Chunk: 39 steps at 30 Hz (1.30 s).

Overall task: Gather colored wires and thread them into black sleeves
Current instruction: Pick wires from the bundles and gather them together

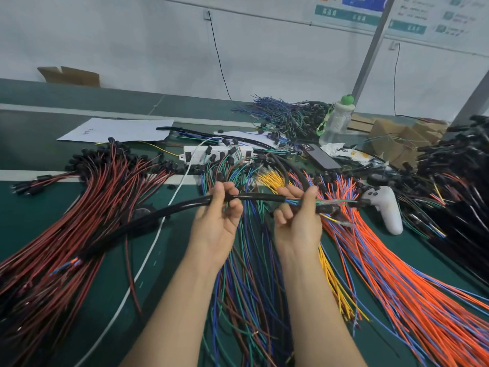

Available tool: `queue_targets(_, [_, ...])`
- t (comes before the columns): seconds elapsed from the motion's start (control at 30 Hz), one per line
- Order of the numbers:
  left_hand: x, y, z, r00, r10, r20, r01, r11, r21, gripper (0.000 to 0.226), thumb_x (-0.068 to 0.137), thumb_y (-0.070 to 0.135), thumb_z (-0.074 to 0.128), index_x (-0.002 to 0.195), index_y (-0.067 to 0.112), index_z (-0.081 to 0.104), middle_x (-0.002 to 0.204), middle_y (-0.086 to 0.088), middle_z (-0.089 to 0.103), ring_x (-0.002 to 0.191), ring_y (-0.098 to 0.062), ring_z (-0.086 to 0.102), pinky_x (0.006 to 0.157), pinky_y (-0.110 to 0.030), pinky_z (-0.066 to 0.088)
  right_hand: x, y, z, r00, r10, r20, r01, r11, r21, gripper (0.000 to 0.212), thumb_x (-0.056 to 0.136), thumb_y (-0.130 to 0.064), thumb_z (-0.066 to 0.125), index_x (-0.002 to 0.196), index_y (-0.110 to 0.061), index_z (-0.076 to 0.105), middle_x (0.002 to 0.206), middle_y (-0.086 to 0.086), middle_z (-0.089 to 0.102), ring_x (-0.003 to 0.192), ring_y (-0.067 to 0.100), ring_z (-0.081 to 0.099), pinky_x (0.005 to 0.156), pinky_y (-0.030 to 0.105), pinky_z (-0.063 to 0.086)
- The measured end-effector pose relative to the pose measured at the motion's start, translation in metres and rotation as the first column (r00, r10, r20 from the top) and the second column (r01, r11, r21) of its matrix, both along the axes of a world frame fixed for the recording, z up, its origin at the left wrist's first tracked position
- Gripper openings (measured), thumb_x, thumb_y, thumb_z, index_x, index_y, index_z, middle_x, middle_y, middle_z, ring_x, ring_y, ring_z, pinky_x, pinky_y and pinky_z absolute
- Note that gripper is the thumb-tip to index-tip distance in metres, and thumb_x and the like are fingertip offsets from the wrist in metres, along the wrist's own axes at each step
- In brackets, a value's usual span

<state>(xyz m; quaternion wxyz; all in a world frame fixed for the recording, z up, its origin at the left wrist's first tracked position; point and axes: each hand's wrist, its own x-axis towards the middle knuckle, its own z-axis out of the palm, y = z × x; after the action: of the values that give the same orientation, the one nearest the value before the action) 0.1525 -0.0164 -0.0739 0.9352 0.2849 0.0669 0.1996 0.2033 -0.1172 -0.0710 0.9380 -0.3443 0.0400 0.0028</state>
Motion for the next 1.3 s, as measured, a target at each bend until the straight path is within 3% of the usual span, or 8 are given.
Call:
queue_targets(0.23, [0.003, -0.008, -0.001, 1.000, 0.000, -0.015, -0.001, 0.999, -0.043, 0.024, 0.098, 0.017, 0.043, 0.086, 0.005, 0.059, 0.067, -0.001, 0.059, 0.049, -0.002, 0.052, 0.053, -0.012, 0.051, -0.006, 0.009, -0.005, 0.983, 0.180, -0.045, -0.184, 0.978, -0.102, 0.047, 0.101, -0.043, 0.037, 0.090, -0.008, 0.067, 0.100, 0.006, 0.073, 0.037, 0.005, 0.025, 0.035, 0.015, 0.020])
queue_targets(0.5, [0.001, 0.004, 0.000, 0.999, -0.030, 0.044, 0.034, 0.996, -0.088, 0.025, 0.098, 0.018, 0.042, 0.082, 0.006, 0.057, 0.070, -0.003, 0.055, 0.051, -0.004, 0.050, 0.053, -0.011, 0.049, -0.003, -0.007, -0.003, 0.974, 0.224, -0.034, -0.199, 0.917, 0.346, 0.033, 0.084, -0.051, 0.056, 0.090, -0.019, 0.055, 0.086, -0.002, 0.068, 0.032, 0.005, 0.025, 0.035, 0.014, 0.020])
queue_targets(0.87, [-0.003, -0.013, 0.008, 0.989, -0.099, -0.108, 0.107, 0.992, 0.068, 0.026, 0.099, 0.020, 0.041, 0.092, 0.003, 0.058, 0.083, -0.006, 0.062, 0.058, -0.007, 0.060, 0.057, -0.015, 0.054, -0.004, 0.004, -0.002, 0.988, 0.126, -0.088, -0.113, 0.983, 0.145, 0.038, 0.101, -0.039, 0.038, 0.080, -0.012, 0.052, 0.080, 0.009, 0.071, 0.034, 0.007, 0.026, 0.034, 0.016, 0.023])
queue_targets(0.93, [-0.016, -0.007, 0.018, 0.908, -0.264, -0.324, 0.362, 0.884, 0.294, 0.026, 0.098, 0.023, 0.045, 0.098, 0.000, 0.057, 0.091, -0.009, 0.064, 0.057, -0.008, 0.061, 0.053, -0.016, 0.054, 0.000, -0.005, 0.003, 0.987, 0.125, -0.101, -0.104, 0.977, 0.188, 0.039, 0.101, -0.041, 0.038, 0.078, -0.011, 0.051, 0.070, 0.009, 0.067, 0.032, 0.006, 0.028, 0.033, 0.015, 0.022])
queue_targets(1.0, [-0.027, 0.000, 0.035, 0.831, -0.146, -0.536, 0.519, 0.549, 0.655, 0.027, 0.097, 0.028, 0.049, 0.098, 0.003, 0.059, 0.089, -0.006, 0.069, 0.053, -0.005, 0.059, 0.050, -0.018, 0.053, 0.005, -0.019, 0.012, 0.989, 0.089, -0.117, -0.065, 0.978, 0.197, 0.040, 0.101, -0.042, 0.039, 0.076, -0.012, 0.048, 0.065, 0.007, 0.061, 0.031, 0.006, 0.027, 0.031, 0.014, 0.021])
queue_targets(1.17, [-0.007, -0.008, 0.104, 0.985, 0.174, 0.003, 0.057, -0.336, 0.940, 0.021, 0.091, 0.039, 0.054, 0.104, 0.023, 0.059, 0.097, 0.013, 0.059, 0.088, -0.004, 0.055, 0.074, -0.020, 0.040, 0.019, -0.048, 0.070, 0.992, 0.124, -0.007, -0.121, 0.977, 0.177, 0.040, 0.100, -0.042, 0.039, 0.072, -0.014, 0.042, 0.054, 0.003, 0.050, 0.029, 0.004, 0.022, 0.028, 0.014, 0.016])
queue_targets(1.23, [0.016, -0.029, 0.128, 0.985, -0.015, -0.169, 0.158, -0.284, 0.946, 0.024, 0.096, 0.036, 0.047, 0.106, 0.017, 0.058, 0.091, 0.003, 0.060, 0.077, -0.011, 0.058, 0.069, -0.025, 0.045, 0.022, -0.061, 0.104, 0.986, 0.132, 0.098, -0.146, 0.978, 0.150, 0.041, 0.100, -0.044, 0.040, 0.075, -0.012, 0.045, 0.054, 0.004, 0.052, 0.029, 0.004, 0.026, 0.027, 0.014, 0.020])
queue_targets(1.3, [0.035, -0.054, 0.153, 0.939, -0.245, -0.240, 0.266, 0.079, 0.961, 0.030, 0.101, 0.031, 0.039, 0.090, 0.013, 0.060, 0.063, 0.004, 0.054, 0.044, -0.006, 0.042, 0.042, -0.018, 0.036, 0.021, -0.078, 0.135, 0.982, 0.056, 0.182, -0.075, 0.992, 0.097, 0.041, 0.099, -0.046, 0.039, 0.081, -0.011, 0.048, 0.066, 0.009, 0.059, 0.037, 0.007, 0.041, 0.033, 0.014, 0.032])
